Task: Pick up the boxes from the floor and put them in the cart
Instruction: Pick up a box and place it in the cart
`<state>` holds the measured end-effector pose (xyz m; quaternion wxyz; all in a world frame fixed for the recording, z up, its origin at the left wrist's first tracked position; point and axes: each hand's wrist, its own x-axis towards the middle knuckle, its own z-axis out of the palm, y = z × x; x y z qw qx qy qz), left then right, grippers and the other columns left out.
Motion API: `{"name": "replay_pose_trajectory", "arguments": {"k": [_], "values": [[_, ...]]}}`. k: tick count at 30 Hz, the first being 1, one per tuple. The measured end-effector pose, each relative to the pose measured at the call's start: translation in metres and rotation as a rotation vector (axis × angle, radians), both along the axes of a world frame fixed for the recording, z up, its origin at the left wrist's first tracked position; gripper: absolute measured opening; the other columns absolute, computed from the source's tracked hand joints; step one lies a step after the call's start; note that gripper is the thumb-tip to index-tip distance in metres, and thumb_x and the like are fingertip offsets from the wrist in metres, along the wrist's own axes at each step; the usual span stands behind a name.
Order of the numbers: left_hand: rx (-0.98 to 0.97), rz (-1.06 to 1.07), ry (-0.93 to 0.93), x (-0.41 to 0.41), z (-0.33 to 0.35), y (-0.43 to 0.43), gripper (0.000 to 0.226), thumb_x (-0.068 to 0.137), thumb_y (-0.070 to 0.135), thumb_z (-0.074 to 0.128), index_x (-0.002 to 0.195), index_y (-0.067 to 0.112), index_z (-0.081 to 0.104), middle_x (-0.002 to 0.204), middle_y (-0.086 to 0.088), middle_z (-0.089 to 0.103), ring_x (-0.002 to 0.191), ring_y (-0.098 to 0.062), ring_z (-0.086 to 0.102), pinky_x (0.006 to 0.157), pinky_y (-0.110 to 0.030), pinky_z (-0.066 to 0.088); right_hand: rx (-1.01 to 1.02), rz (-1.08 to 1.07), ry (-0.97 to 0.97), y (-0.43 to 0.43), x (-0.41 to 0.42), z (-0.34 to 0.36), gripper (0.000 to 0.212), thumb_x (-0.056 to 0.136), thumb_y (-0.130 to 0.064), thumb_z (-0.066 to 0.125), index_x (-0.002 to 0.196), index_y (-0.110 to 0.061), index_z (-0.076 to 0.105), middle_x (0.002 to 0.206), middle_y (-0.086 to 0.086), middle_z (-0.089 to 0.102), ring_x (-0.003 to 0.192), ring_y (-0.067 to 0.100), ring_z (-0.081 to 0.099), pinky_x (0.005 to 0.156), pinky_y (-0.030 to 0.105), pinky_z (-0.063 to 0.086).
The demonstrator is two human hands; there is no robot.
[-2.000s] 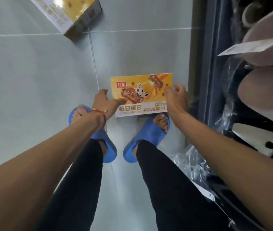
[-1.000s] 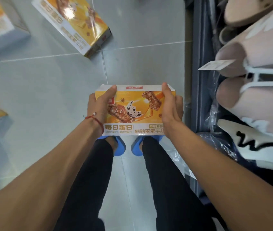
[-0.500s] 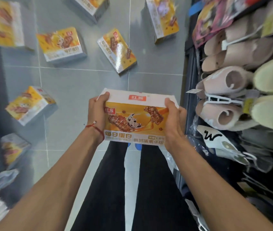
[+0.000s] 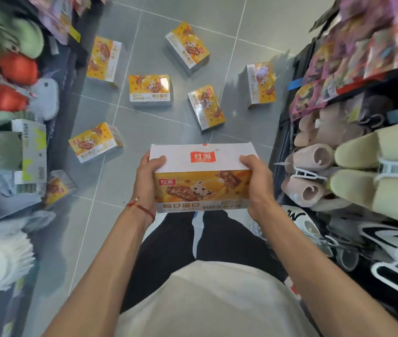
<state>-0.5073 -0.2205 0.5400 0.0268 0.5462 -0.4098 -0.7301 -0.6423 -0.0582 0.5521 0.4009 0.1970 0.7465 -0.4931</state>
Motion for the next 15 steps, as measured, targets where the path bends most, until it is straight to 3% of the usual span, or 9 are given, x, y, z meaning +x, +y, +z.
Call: {"name": "replay_pose_trajectory", "arguments": {"k": [2,8,11,15], "values": [[-0.024,0.059,0.013,0.016,0.012,0.007,0.054,0.083,0.045,0.056,0.132,0.023,0.053,0.100,0.000,0.077,0.087,-0.018,0.076,0.061,-0.025,0.058,-0.022,0.078,0.020,-0.003,0.007,0.010,0.028,0.088,-0.048,0.054,0.111,-0.033,0.061,0.103,0.001,0.078,0.095,0.022,0.074,0.079,0.040,0.052],[-0.100,0.248,0.044,0.076,0.040,0.037,0.045,0.087,0.044,0.058,0.130,0.032,0.053,0.112,-0.001,0.074,0.098,-0.021,0.074,0.070,-0.030,0.059,-0.128,0.320,0.012,-0.005,0.027,0.021,0.010,0.101,-0.035,0.057,0.109,-0.042,0.057,0.090,-0.018,0.077,0.080,-0.001,0.074,0.063,0.021,0.051],[-0.112,0.355,0.055,0.111,0.046,0.061,0.040,0.090,0.043,0.058,0.129,0.036,0.054,0.115,-0.001,0.074,0.101,-0.021,0.073,0.071,-0.030,0.059,-0.164,0.444,-0.037,-0.007,0.042,0.026,0.017,0.101,-0.030,0.057,0.112,-0.044,0.057,0.089,-0.021,0.076,0.079,0.000,0.074,0.051,0.012,0.052],[-0.113,0.500,0.051,0.154,0.048,0.096,0.044,0.088,0.042,0.058,0.131,0.035,0.053,0.116,-0.001,0.073,0.104,-0.024,0.071,0.075,-0.036,0.060,-0.181,0.582,-0.056,-0.006,0.069,0.034,0.028,0.100,-0.026,0.060,0.124,-0.040,0.056,0.101,-0.008,0.078,0.079,0.008,0.077,0.050,0.015,0.054]]}}
